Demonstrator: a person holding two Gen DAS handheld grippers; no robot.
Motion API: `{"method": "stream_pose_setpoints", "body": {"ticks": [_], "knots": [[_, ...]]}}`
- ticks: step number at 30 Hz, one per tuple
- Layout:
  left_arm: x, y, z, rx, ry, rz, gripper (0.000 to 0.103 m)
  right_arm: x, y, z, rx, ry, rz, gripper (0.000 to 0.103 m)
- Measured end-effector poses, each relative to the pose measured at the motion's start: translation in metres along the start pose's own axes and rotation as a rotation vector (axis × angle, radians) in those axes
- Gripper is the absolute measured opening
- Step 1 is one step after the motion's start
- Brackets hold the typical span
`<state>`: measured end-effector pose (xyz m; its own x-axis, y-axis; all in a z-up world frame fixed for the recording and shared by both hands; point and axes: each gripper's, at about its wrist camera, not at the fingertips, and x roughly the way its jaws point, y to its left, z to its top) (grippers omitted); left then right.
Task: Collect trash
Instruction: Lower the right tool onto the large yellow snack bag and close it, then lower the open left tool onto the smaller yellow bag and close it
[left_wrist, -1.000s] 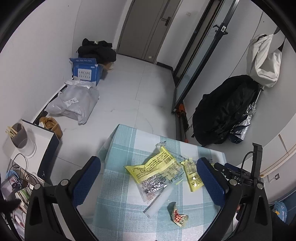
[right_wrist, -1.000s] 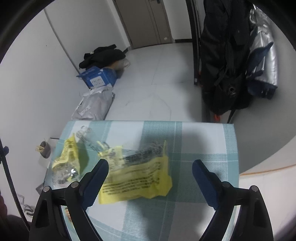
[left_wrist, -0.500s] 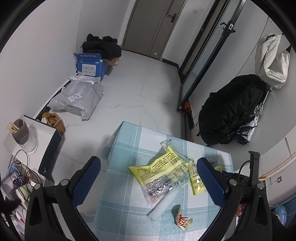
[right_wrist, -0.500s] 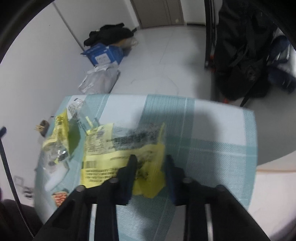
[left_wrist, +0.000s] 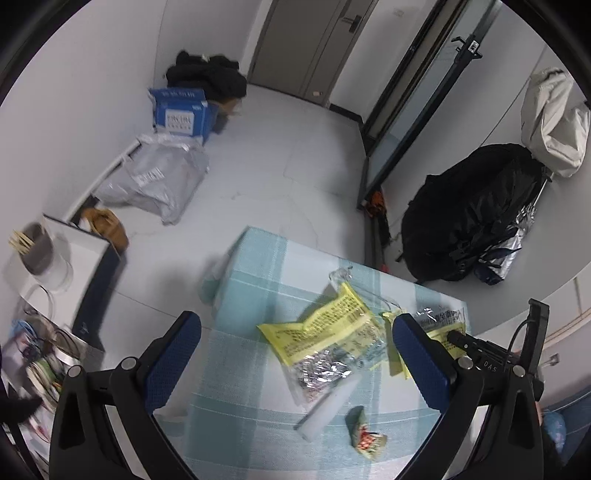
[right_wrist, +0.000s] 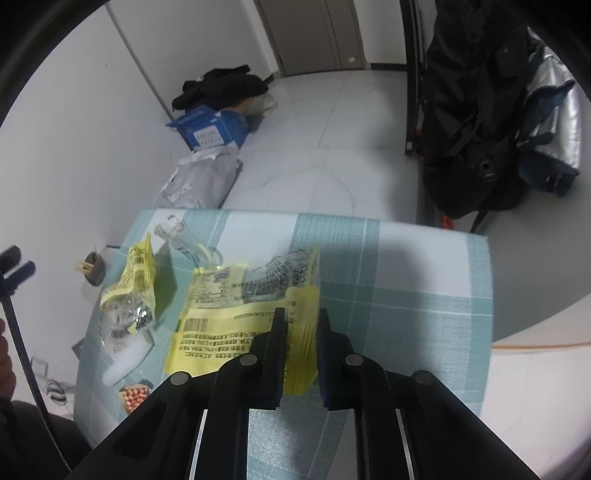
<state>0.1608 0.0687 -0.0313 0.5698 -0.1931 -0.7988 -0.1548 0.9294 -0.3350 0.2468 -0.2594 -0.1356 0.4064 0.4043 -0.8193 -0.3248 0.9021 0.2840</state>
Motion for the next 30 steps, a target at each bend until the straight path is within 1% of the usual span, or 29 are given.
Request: {"method": "stream_pose_setpoints", "body": {"ticks": [3,5,7,10,11,14,17,20,23,25,26,27,28,29,30], "knots": [[0.010,-0.001,0.001,0.001,0.039,-0.012,0.102,-0.012,-0.004,0.001,0.017,-0.035,0.009,0.012],[0.018,-0.004,-0.001,0.023,0.069,0.004,0.102,-0.021,-0.006,0.001,0.027,-0.061,0.018,0.012],[0.030,-0.005,-0.006,0.029,0.116,0.032,0.102,-0.028,-0.009,0.002,0.034,-0.080,0.025,0.012],[0.047,0.000,-0.011,-0.006,0.175,0.038,0.102,-0.035,-0.013,0.001,0.046,-0.095,0.032,0.012],[0.053,0.001,-0.012,-0.025,0.188,0.050,0.102,-0.037,-0.015,0.001,0.049,-0.098,0.035,0.012],[0.066,-0.002,-0.015,-0.025,0.211,0.086,0.102,-0.039,-0.018,0.001,0.073,-0.098,0.051,0.012],[0.079,-0.005,-0.019,-0.004,0.231,0.142,0.102,-0.040,-0.012,0.002,0.055,-0.101,0.061,0.012],[0.089,-0.007,-0.024,0.009,0.250,0.178,0.102,-0.043,-0.013,0.004,0.054,-0.112,0.079,0.012],[0.090,-0.010,-0.027,0.039,0.234,0.228,0.101,-0.045,-0.018,0.005,0.066,-0.119,0.088,0.012],[0.091,-0.016,-0.029,0.080,0.209,0.254,0.101,-0.047,-0.021,0.005,0.075,-0.121,0.093,0.012],[0.091,-0.019,-0.031,0.101,0.201,0.269,0.099,-0.047,-0.022,0.004,0.077,-0.122,0.094,0.012],[0.092,-0.022,-0.032,0.124,0.194,0.276,0.093,-0.049,-0.023,0.004,0.078,-0.123,0.098,0.012],[0.093,-0.025,-0.034,0.145,0.196,0.286,0.089,-0.050,-0.023,0.003,0.077,-0.125,0.099,0.012],[0.094,-0.027,-0.036,0.156,0.202,0.284,0.078,-0.051,-0.023,0.003,0.076,-0.128,0.101,0.012],[0.095,-0.029,-0.038,0.169,0.212,0.267,0.064,-0.052,-0.024,0.003,0.075,-0.129,0.104,0.012]]}}
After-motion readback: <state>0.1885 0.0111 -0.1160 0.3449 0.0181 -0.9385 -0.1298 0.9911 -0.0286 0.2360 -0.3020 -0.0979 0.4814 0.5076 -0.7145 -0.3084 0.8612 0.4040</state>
